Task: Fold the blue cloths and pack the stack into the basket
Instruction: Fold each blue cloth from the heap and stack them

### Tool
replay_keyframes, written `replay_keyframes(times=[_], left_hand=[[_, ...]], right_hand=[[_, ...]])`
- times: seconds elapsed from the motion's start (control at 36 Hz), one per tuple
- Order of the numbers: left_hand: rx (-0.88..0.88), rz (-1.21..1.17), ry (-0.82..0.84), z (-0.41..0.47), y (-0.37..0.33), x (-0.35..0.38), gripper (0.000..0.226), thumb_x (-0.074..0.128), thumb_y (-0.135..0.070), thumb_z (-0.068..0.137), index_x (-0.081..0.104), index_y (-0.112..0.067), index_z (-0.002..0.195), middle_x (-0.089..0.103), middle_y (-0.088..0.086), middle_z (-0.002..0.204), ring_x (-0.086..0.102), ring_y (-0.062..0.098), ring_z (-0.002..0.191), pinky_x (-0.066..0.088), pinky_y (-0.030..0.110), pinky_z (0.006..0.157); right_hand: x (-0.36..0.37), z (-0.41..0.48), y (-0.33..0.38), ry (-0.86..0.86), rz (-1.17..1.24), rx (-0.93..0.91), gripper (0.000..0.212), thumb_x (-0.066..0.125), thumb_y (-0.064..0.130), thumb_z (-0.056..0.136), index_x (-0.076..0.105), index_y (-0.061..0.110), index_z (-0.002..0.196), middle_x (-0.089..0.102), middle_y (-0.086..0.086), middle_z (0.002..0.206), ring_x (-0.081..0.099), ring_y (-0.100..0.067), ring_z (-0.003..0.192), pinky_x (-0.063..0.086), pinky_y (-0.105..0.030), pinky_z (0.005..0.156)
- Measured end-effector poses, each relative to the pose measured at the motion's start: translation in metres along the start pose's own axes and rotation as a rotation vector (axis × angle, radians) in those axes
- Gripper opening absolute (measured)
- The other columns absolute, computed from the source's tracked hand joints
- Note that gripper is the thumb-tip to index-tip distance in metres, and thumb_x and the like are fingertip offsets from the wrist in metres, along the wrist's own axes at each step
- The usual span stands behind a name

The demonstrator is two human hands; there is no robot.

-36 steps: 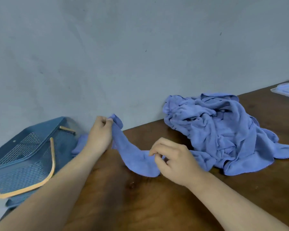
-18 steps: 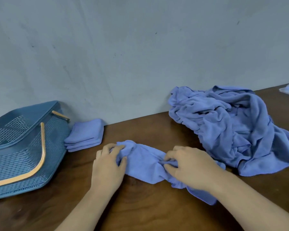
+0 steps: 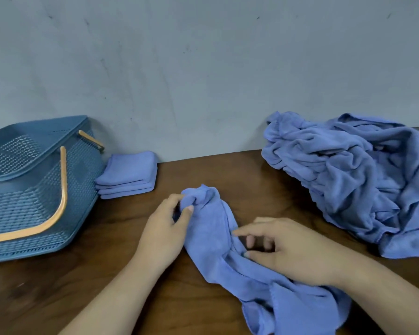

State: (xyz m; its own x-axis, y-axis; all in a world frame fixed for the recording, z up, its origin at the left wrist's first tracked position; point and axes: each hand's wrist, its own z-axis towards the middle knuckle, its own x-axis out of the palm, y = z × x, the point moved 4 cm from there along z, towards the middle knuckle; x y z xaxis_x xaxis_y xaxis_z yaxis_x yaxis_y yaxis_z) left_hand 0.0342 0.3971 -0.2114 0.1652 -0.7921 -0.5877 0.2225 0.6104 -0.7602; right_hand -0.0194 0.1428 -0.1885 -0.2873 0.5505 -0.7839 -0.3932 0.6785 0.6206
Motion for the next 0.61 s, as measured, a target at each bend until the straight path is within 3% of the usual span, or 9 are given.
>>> replay_keyframes(times=[0.11,0.22,0.28,0.33,0.42,0.5,0.61], left_hand=[[-0.036,-0.092,-0.020,0.001,0.002,-0.003,0.018,0.052,-0.037,0.108,0.062,-0.027,0.096,0.066,-0.003,0.087,0.062,0.011,0.079,0.049,0.037,0.073],[-0.040,-0.261,0.007,-0.002,-0.002,-0.004,0.018,0.051,-0.031,0.110,0.067,-0.024,0.106,0.073,-0.003,0.102,0.069,0.018,0.101,0.054,0.046,0.092],[-0.044,-0.337,0.018,-0.003,-0.005,-0.004,0.018,0.051,-0.027,0.111,0.069,-0.024,0.109,0.075,-0.003,0.107,0.070,0.017,0.106,0.054,0.047,0.098],[-0.038,-0.372,0.025,-0.003,-0.006,-0.004,0.020,0.050,-0.025,0.112,0.069,-0.024,0.112,0.075,-0.003,0.112,0.069,0.018,0.112,0.053,0.049,0.104],[-0.037,-0.436,0.041,-0.003,-0.005,-0.004,0.023,0.048,-0.023,0.113,0.070,-0.027,0.117,0.075,-0.001,0.119,0.068,0.020,0.119,0.050,0.053,0.109],[-0.043,-0.524,0.072,-0.005,-0.008,-0.003,0.028,0.046,-0.017,0.113,0.071,-0.026,0.123,0.075,0.001,0.125,0.068,0.020,0.123,0.049,0.051,0.112],[-0.037,-0.588,0.132,-0.006,-0.012,0.001,0.033,0.045,-0.016,0.113,0.071,-0.030,0.128,0.074,0.001,0.131,0.066,0.020,0.128,0.047,0.048,0.113]], right_hand=[[0.006,-0.002,0.013,0.092,0.039,-0.060,0.021,0.072,0.028,0.097,0.078,0.043,0.111,0.067,0.014,0.098,0.059,-0.002,0.078,0.046,-0.016,0.074],[0.015,-0.008,0.018,0.246,0.231,-0.072,0.018,0.072,0.021,0.098,0.081,0.033,0.109,0.077,-0.003,0.089,0.060,-0.005,0.069,0.050,-0.023,0.071],[0.009,0.001,0.015,0.113,0.312,-0.064,0.018,0.072,0.014,0.098,0.082,0.027,0.105,0.076,-0.008,0.082,0.062,-0.011,0.066,0.050,-0.024,0.069],[-0.006,0.018,0.008,-0.143,0.311,-0.049,0.019,0.072,0.014,0.097,0.081,0.031,0.101,0.072,-0.010,0.079,0.058,-0.015,0.065,0.049,-0.029,0.069],[-0.022,0.046,-0.007,-0.372,0.231,0.007,0.024,0.073,0.020,0.095,0.075,0.040,0.107,0.072,0.009,0.097,0.066,-0.003,0.085,0.052,-0.024,0.082],[-0.017,0.071,-0.015,-0.262,0.138,0.007,0.040,0.073,0.023,0.096,0.065,0.046,0.128,0.060,0.028,0.128,0.055,0.009,0.120,0.043,-0.019,0.098],[-0.003,0.088,-0.018,-0.146,0.410,-0.011,0.045,0.067,0.031,0.098,0.061,0.044,0.141,0.060,0.026,0.143,0.050,0.006,0.137,0.038,-0.033,0.119]])
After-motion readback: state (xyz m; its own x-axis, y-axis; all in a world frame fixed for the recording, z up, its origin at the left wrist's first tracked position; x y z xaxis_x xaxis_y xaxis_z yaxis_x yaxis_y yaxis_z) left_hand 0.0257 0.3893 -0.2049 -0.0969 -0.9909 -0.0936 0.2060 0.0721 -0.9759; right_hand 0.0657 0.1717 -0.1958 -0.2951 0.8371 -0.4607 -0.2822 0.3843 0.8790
